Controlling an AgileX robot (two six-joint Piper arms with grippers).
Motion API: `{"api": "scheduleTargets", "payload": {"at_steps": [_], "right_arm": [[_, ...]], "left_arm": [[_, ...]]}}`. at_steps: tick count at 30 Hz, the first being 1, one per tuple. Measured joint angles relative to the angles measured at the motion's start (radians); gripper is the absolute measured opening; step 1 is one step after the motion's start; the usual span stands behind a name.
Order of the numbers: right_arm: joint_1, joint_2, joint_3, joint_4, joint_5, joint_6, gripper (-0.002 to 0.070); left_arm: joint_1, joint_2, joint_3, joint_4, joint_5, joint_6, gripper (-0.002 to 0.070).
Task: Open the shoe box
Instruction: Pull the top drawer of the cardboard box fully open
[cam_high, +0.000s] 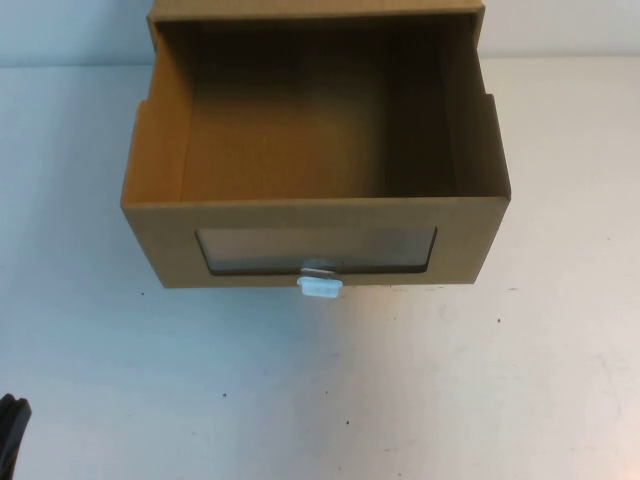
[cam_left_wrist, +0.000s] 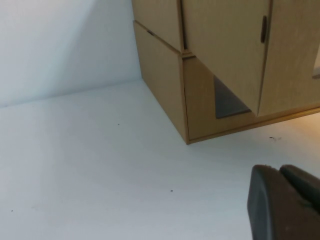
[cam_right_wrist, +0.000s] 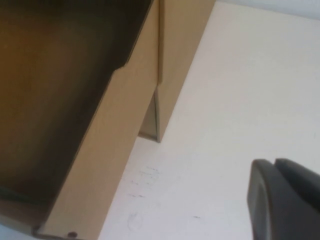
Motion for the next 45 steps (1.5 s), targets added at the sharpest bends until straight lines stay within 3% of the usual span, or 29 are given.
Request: {"api": "scheduleTargets", "payload": {"at_steps": [10, 13, 16, 23, 27, 33, 37, 45], "right_arm": [[0.000, 0.000, 0.007, -0.067, 0.009, -0.045, -0.0013], [-0.014, -0.029, 0.075, -0.076, -0.080, -0.060, -0.0013], [-0.031, -0.120, 0.231, -0.084, -0.242, -0.097, -0.0013], [-0.125, -0.477, 0.804, -0.022, -0.726, -0.118, -0.0013], [-0.149, -0.699, 1.062, 0.004, -0.860, -0.120, -0.0013], [-0.151, -0.974, 1.152, 0.027, -0.789, -0.122, -0.0013], [-0.151, -1.095, 1.152, 0.027, -0.662, -0.123, -0.0013], [-0.182, -1.139, 1.152, 0.027, -0.467, -0.125, -0.0013]], "left_arm": [[0.000, 0.000, 0.000, 0.000, 0.002, 0.000, -0.0005], [0.000, 0.000, 0.000, 0.000, 0.002, 0.000, -0.0005], [0.000, 0.000, 0.000, 0.000, 0.002, 0.000, -0.0005], [0.000, 0.000, 0.000, 0.000, 0.002, 0.000, -0.0005], [0.000, 0.000, 0.000, 0.000, 0.011, 0.000, -0.0005], [0.000, 0.000, 0.001, 0.008, 0.212, 0.004, -0.0005], [0.000, 0.000, 0.001, 0.121, 0.289, 0.008, -0.0005], [0.000, 0.000, 0.001, 0.198, 0.305, -0.069, -0.0005]]}}
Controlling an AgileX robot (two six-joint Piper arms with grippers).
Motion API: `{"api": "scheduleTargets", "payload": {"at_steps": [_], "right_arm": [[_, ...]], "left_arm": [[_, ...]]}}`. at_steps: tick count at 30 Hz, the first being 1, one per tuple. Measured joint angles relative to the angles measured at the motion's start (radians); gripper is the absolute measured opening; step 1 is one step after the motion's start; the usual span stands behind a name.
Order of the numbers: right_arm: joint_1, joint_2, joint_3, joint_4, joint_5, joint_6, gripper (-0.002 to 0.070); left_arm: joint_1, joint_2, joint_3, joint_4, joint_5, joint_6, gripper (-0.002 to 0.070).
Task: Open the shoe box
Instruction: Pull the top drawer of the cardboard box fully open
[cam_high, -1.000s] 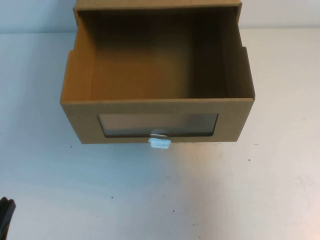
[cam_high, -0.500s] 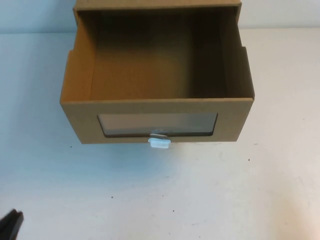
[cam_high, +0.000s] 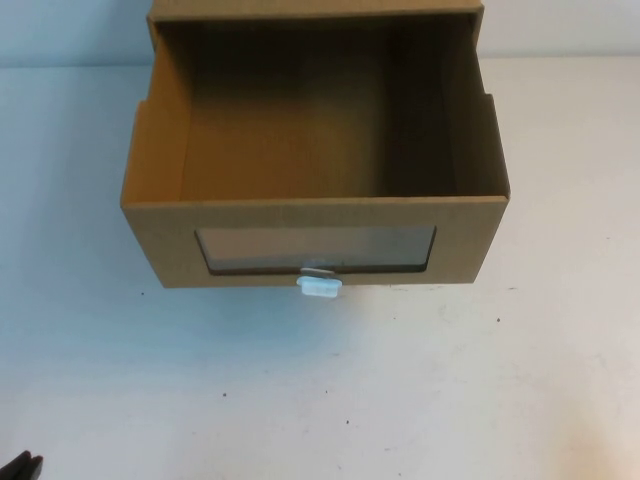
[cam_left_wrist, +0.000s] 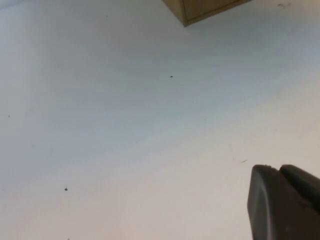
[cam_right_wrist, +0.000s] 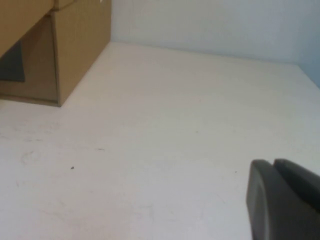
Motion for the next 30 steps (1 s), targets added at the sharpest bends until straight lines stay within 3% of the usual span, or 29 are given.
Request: {"api": "scheduleTargets", "payload": {"at_steps": [17, 27, 30], "right_arm": [[-0.014, 0.000, 0.000, -0.004, 0.145, 0.000, -0.0013], [-0.017, -0.002, 0.000, -0.004, 0.148, 0.000, -0.0013], [-0.017, -0.002, 0.000, -0.004, 0.148, 0.000, -0.0013]], "left_arm": [[0.012, -0.025, 0.000, 0.024, 0.000, -0.031, -0.0005], [0.304, -0.058, 0.000, 0.026, -0.007, -0.037, -0.0005], [0.359, -0.058, 0.000, 0.026, -0.007, -0.037, -0.0005]]}}
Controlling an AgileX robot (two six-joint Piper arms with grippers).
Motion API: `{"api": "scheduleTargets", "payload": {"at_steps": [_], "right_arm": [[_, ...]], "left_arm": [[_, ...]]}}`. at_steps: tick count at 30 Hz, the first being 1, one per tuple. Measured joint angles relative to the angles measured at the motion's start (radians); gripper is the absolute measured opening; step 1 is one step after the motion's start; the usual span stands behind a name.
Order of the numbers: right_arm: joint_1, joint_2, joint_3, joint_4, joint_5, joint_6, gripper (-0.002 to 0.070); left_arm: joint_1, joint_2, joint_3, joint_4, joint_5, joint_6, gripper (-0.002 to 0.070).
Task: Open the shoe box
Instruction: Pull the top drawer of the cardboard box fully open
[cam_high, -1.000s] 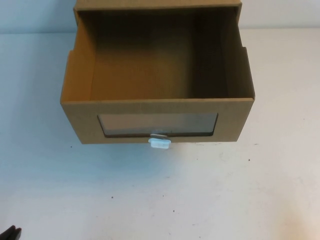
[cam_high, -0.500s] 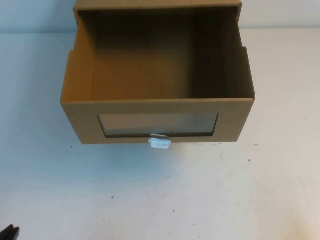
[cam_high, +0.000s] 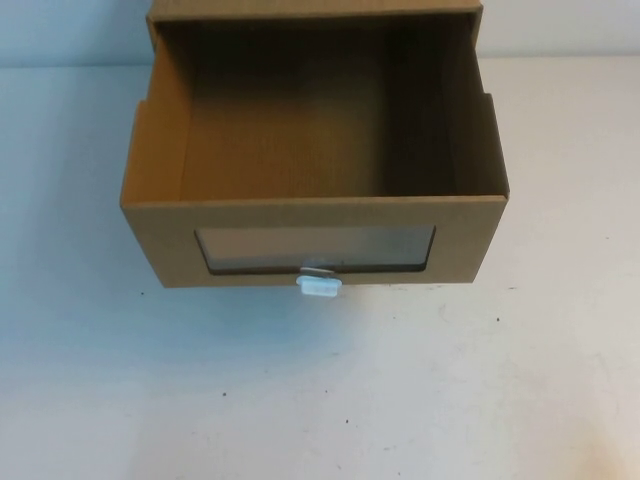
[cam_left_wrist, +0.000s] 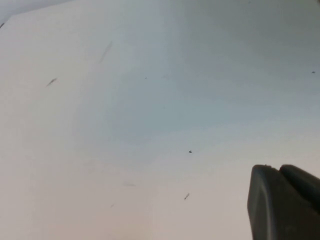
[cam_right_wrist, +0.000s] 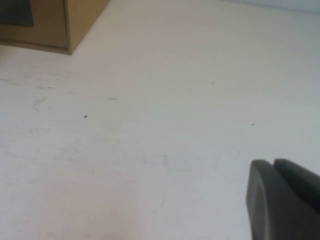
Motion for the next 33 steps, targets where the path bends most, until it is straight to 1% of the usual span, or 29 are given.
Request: {"api": "scheduleTargets", "payload": {"at_steps": [4, 23, 25, 30, 33], "right_arm": [[0.000, 0.000, 0.000, 0.000, 0.000, 0.000, -0.0013], [0.000, -0.001, 0.000, 0.000, 0.000, 0.000, -0.0013], [0.000, -0.001, 0.000, 0.000, 0.000, 0.000, -0.0013], [0.000, -0.001, 0.000, 0.000, 0.000, 0.000, -0.0013], [0.000, -0.001, 0.000, 0.000, 0.000, 0.000, -0.0013]], "left_arm": [[0.017, 0.000, 0.000, 0.002, 0.000, 0.000, -0.0005], [0.017, 0.000, 0.000, 0.000, 0.000, 0.000, -0.0005], [-0.001, 0.000, 0.000, -0.015, 0.000, 0.000, -0.0005], [-0.093, 0.000, 0.000, -0.120, -0.002, 0.000, -0.0005], [-0.117, 0.000, 0.000, -0.177, -0.013, -0.006, -0.0005]]}}
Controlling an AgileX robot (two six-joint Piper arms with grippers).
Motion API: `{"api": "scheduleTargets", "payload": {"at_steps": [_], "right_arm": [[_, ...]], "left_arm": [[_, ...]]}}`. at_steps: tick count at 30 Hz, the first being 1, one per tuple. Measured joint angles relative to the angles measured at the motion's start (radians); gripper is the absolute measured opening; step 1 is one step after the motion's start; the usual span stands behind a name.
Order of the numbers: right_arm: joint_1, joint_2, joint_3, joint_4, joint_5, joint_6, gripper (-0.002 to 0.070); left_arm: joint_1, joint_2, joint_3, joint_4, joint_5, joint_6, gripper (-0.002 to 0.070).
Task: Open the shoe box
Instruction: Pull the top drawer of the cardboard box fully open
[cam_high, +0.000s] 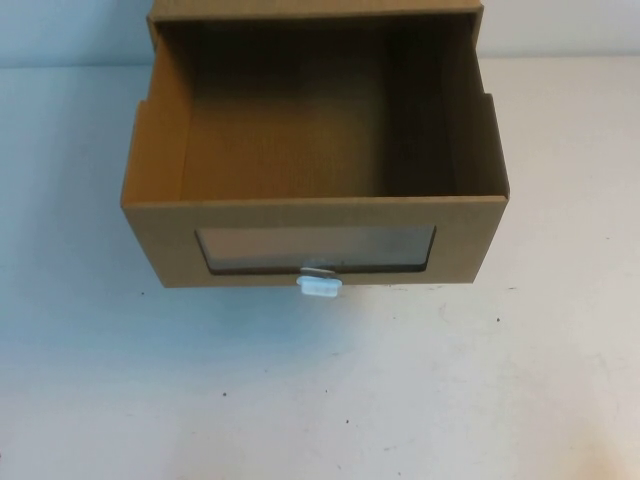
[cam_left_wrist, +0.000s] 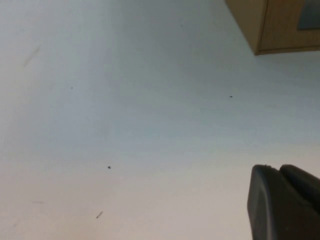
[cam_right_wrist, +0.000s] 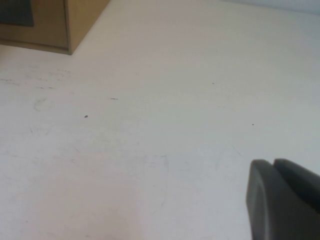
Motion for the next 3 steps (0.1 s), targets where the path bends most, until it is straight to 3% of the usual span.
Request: {"api": "scheduleTargets", "payload": {"at_steps": [3], "right_arm": [[0.000, 0.000, 0.000, 0.000, 0.000, 0.000, -0.0013]], "left_arm": [[-0.004, 0.000, 0.000, -0.020, 0.003, 0.000, -0.0005]]}}
